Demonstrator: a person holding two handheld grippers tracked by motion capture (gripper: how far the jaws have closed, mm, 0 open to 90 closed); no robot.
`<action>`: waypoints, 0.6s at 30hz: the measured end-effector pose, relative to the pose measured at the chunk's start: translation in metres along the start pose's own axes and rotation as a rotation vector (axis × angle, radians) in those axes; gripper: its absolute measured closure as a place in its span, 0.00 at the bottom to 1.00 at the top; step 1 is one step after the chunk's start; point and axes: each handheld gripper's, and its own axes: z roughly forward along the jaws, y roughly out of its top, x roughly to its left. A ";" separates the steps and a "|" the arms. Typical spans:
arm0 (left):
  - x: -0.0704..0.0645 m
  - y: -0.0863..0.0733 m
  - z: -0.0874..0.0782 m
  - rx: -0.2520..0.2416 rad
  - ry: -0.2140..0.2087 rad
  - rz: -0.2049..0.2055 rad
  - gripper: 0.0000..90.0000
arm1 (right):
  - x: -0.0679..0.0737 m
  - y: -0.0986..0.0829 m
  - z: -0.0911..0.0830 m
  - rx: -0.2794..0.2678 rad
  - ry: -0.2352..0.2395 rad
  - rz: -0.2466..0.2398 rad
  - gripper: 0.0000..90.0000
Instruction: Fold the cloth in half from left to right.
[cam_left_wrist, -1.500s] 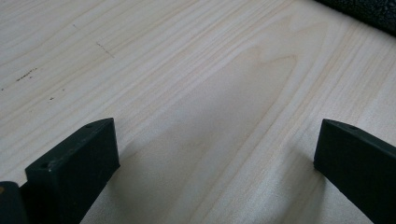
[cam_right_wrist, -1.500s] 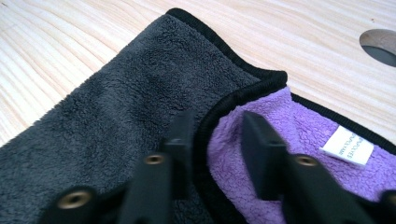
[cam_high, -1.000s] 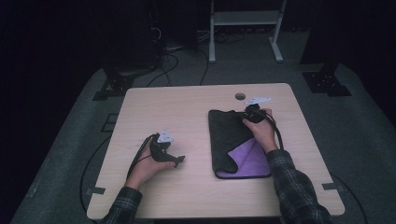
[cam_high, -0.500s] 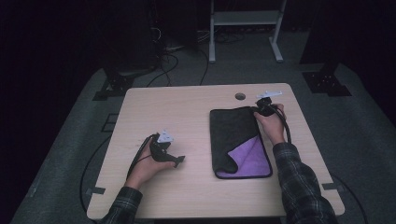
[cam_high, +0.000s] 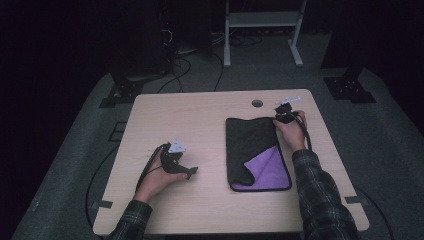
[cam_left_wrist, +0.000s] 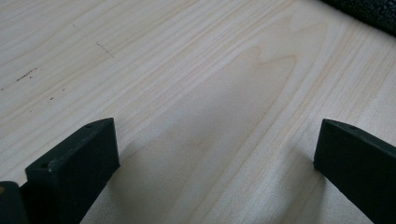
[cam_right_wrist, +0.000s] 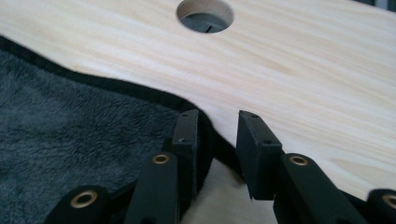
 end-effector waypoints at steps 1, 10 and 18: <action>0.000 0.000 0.000 0.000 0.000 0.000 0.00 | -0.001 0.001 -0.002 -0.010 -0.011 -0.003 0.74; 0.000 0.000 0.000 0.000 0.000 0.000 0.00 | -0.004 0.004 -0.030 -0.085 0.038 -0.016 0.73; 0.000 0.000 0.000 -0.001 0.000 -0.001 0.00 | 0.008 -0.015 -0.057 -0.116 0.145 -0.033 0.71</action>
